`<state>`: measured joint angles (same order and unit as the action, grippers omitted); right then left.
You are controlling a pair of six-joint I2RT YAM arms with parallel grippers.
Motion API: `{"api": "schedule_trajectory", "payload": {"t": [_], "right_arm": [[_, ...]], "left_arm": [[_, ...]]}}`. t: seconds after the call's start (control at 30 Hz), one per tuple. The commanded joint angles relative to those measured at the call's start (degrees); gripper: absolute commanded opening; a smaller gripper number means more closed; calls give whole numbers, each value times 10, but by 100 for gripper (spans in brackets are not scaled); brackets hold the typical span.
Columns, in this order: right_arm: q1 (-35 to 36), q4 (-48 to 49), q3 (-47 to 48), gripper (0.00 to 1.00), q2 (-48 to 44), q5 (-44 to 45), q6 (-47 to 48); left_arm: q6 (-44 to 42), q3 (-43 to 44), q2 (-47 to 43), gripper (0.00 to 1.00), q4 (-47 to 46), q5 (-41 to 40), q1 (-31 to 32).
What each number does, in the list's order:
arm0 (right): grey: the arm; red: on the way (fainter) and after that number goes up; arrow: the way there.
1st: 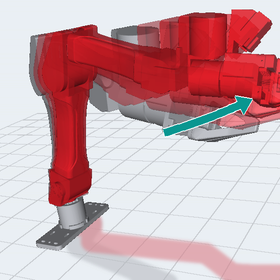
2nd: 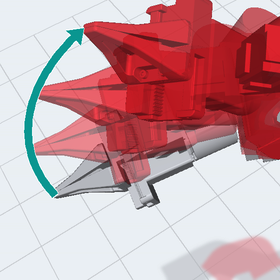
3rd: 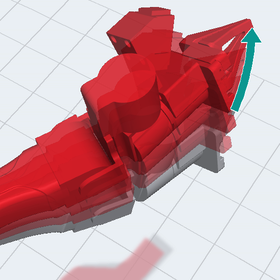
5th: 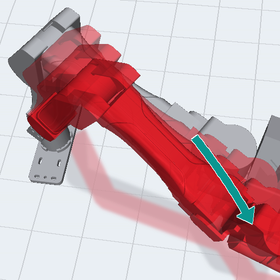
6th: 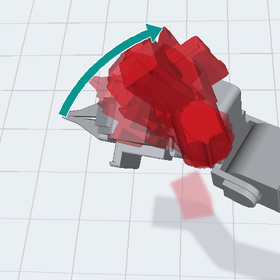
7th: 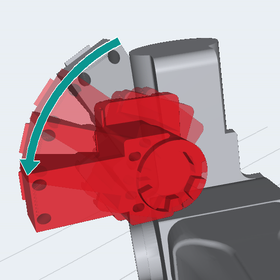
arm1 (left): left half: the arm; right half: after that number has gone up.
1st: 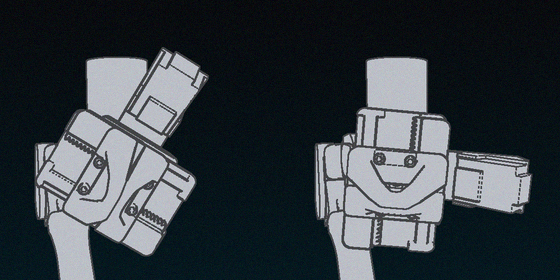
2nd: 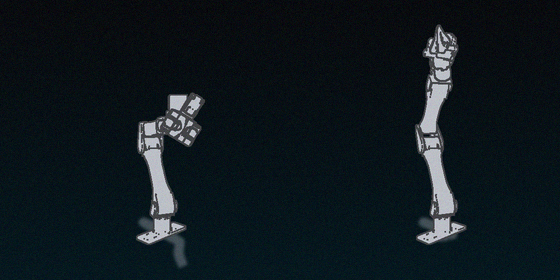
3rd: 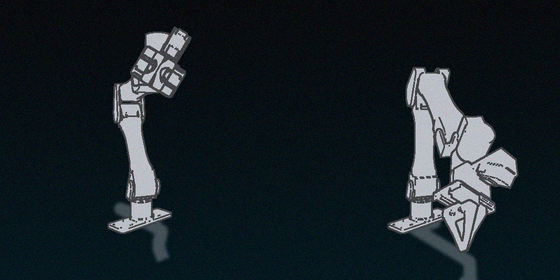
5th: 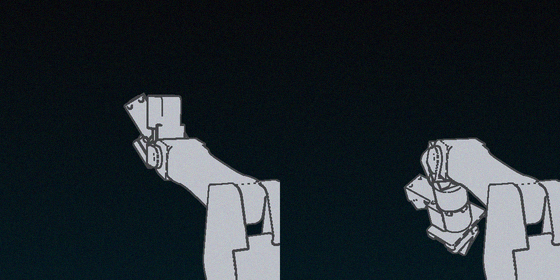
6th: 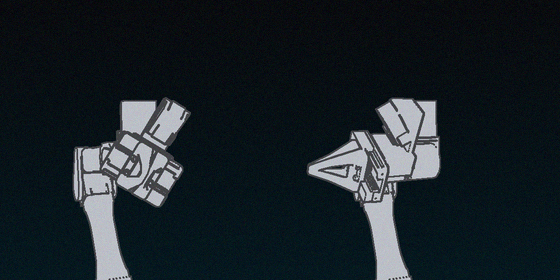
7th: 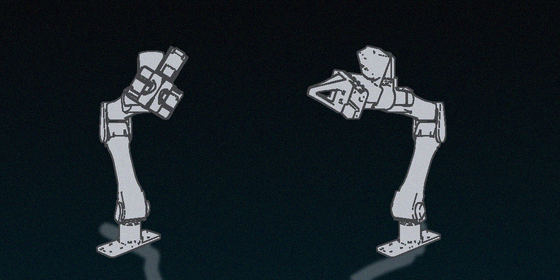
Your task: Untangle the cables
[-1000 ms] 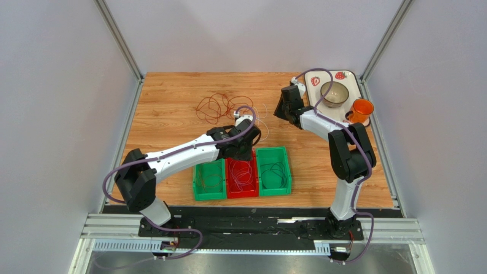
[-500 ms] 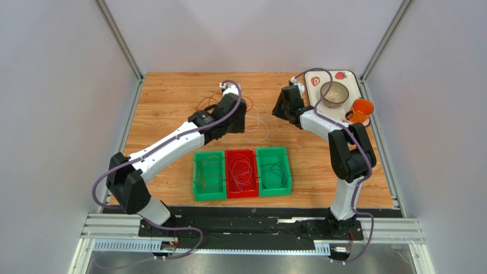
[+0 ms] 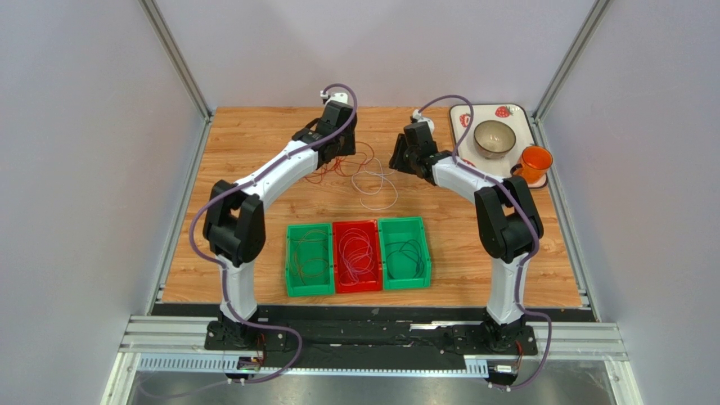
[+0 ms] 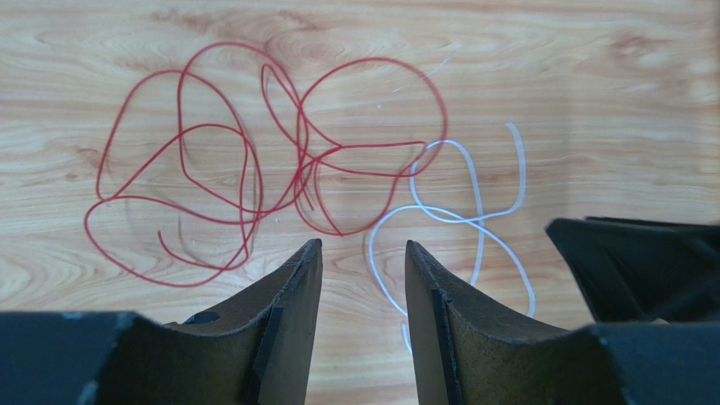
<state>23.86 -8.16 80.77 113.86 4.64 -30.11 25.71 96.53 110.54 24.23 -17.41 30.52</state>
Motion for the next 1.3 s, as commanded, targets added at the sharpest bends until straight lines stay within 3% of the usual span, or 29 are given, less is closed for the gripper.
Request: {"api": "schedule_trajectory", "payload": {"t": [0.0, 0.37, 0.77, 1.27], "right_arm": [[22, -33, 55, 41, 23, 23, 39], [58, -109, 140, 41, 78, 64, 75], [66, -142, 181, 50, 115, 79, 108], [59, -165, 257, 55, 170, 25, 195]], "left_arm": [[-19, -3, 23, 49, -57, 27, -21], [11, -92, -1, 48, -121, 81, -41], [28, -103, -3, 45, -126, 106, -47], [32, -107, -2, 44, -131, 116, -47]]}}
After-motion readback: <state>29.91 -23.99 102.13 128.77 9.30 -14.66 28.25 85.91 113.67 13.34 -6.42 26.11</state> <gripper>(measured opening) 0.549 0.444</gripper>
